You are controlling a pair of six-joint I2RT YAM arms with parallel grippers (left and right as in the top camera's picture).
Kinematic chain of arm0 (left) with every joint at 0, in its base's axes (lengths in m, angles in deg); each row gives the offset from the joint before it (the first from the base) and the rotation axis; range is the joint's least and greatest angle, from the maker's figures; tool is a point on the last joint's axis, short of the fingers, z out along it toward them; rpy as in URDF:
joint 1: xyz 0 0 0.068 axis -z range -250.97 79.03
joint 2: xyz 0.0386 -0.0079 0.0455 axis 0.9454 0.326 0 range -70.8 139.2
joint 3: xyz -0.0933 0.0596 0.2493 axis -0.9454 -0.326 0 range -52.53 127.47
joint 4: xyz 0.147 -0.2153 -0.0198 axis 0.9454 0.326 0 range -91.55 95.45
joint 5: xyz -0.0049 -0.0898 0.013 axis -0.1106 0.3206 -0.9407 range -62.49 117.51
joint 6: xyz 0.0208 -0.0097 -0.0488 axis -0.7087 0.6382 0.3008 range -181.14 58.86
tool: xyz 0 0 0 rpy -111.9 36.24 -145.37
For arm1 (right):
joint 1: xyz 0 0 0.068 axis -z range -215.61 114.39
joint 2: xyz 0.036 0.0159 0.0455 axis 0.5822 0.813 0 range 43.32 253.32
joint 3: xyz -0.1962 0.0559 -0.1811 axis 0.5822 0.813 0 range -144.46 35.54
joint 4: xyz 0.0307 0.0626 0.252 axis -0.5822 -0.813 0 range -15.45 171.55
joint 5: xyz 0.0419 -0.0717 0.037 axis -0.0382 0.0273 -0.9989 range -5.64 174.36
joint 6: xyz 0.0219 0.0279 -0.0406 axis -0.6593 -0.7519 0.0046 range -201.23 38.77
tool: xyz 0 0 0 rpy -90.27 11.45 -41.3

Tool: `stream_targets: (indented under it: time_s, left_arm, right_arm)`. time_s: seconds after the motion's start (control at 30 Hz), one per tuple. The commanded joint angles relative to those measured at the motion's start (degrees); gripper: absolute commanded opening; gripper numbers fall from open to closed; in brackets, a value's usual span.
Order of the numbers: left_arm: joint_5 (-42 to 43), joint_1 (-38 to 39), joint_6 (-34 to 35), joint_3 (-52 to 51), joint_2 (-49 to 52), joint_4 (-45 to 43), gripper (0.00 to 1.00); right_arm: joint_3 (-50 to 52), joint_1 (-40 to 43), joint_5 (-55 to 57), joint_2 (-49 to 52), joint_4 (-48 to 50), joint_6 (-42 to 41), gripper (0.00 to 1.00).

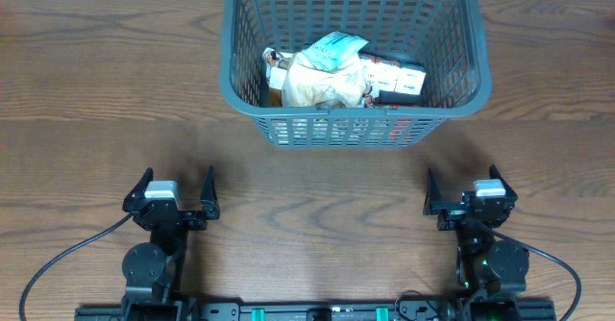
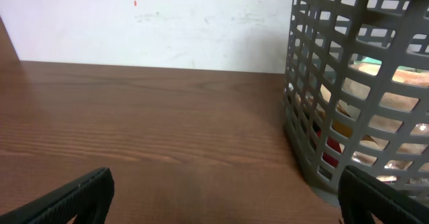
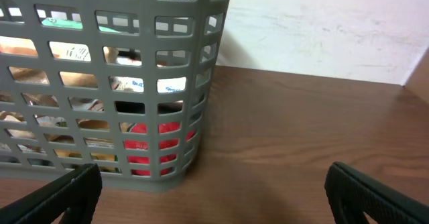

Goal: Pack container

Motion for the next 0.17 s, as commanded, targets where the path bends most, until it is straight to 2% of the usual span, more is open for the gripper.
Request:
stream_targets:
  time_s: [0.0, 0.13]
  left_arm:
    - [-0.52, 0.24, 0.31, -1.01, -0.39, 2.54, 0.99]
    - [-0.52, 0.24, 0.31, -1.01, -0.39, 2.56, 0.99]
  right_arm:
    - [0.42, 0.37, 0.00, -0.37, 0.04, -0.70, 0.99]
    - [0.42, 0.37, 0.00, -0.37, 0.04, -0.70, 0.99]
